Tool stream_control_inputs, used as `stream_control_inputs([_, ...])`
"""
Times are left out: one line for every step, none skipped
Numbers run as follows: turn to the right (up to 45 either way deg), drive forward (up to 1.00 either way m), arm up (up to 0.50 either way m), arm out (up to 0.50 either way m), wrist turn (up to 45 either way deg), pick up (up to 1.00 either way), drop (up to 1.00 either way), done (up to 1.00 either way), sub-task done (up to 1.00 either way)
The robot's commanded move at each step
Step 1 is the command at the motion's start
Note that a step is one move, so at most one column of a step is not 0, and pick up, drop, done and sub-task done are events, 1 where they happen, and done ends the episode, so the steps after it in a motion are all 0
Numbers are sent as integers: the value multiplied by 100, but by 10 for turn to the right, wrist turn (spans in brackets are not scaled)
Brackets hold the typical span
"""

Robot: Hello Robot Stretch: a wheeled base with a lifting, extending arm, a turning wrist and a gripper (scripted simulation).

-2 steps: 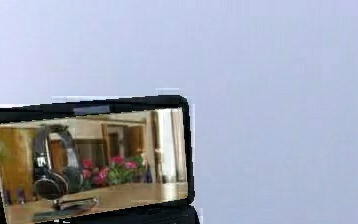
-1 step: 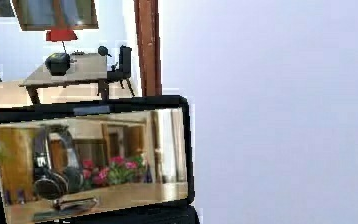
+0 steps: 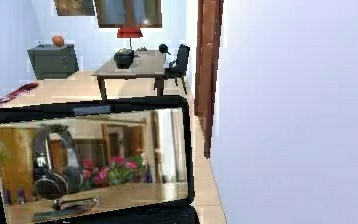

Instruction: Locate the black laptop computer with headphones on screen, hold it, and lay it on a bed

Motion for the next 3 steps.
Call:
stream_control_inputs([0, 100, 0, 0, 0, 0, 0, 0, 0])
stream_control_inputs([0, 60, 0, 0, 0, 0, 0, 0, 0])
stream_control_inputs([-450, 0, 0, 0, 0, 0, 0, 0, 0])
